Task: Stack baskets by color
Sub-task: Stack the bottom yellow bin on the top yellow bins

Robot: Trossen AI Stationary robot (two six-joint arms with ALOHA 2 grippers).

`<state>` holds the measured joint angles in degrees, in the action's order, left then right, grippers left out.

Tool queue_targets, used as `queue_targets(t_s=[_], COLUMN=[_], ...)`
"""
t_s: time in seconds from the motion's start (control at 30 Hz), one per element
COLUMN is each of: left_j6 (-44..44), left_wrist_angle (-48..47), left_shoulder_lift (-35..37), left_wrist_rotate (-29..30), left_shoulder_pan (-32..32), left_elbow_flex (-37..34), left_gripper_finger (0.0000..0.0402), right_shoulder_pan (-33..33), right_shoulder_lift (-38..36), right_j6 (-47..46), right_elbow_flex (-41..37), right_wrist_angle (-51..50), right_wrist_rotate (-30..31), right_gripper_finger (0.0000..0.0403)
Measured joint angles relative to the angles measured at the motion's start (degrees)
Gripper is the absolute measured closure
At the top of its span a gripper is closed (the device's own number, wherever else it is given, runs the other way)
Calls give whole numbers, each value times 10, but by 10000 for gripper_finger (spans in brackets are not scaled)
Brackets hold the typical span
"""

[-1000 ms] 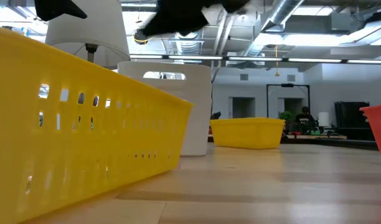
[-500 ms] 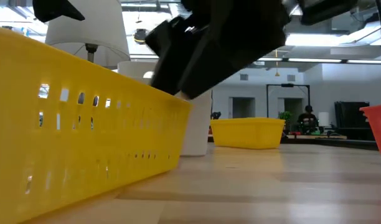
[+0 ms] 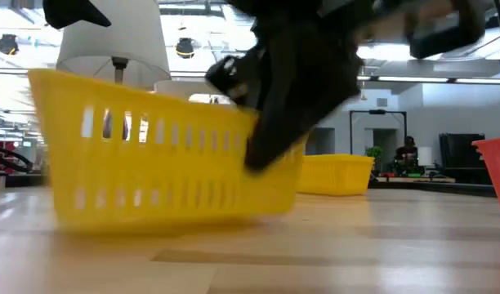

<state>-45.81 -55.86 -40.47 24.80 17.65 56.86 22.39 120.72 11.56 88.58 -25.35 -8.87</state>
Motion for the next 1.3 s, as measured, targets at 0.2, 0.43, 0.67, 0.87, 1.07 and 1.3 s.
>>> queue_targets(t_s=[0.2,0.43,0.67,0.87,1.07,1.3], left_j6=[1,1,-3,-12,-17,-18], left_wrist_angle=[0,-2,-2,-2,-2,-4], left_shoulder_lift=[0,0,0,0,0,0], left_wrist_rotate=[3,2,35,45,52,66], left_shoulder_pan=[0,0,0,0,0,0], left_elbow_flex=[0,0,0,0,0,0], left_gripper_finger=[152,152,152,152,152,152], right_shoulder_pan=[-12,-4,-13,-100,-183,-257], right_shoulder_lift=[-72,-233,-357,-343,-248,-146], right_j6=[-74,-225,-376,-630,-636,-544], right_elbow_flex=[41,46,48,47,46,46], right_wrist_angle=[-68,-155,-259,-427,-457,-445], right_wrist_rotate=[-60,-64,317,419,373,293], right_gripper_finger=[396,398,399,399,396,397])
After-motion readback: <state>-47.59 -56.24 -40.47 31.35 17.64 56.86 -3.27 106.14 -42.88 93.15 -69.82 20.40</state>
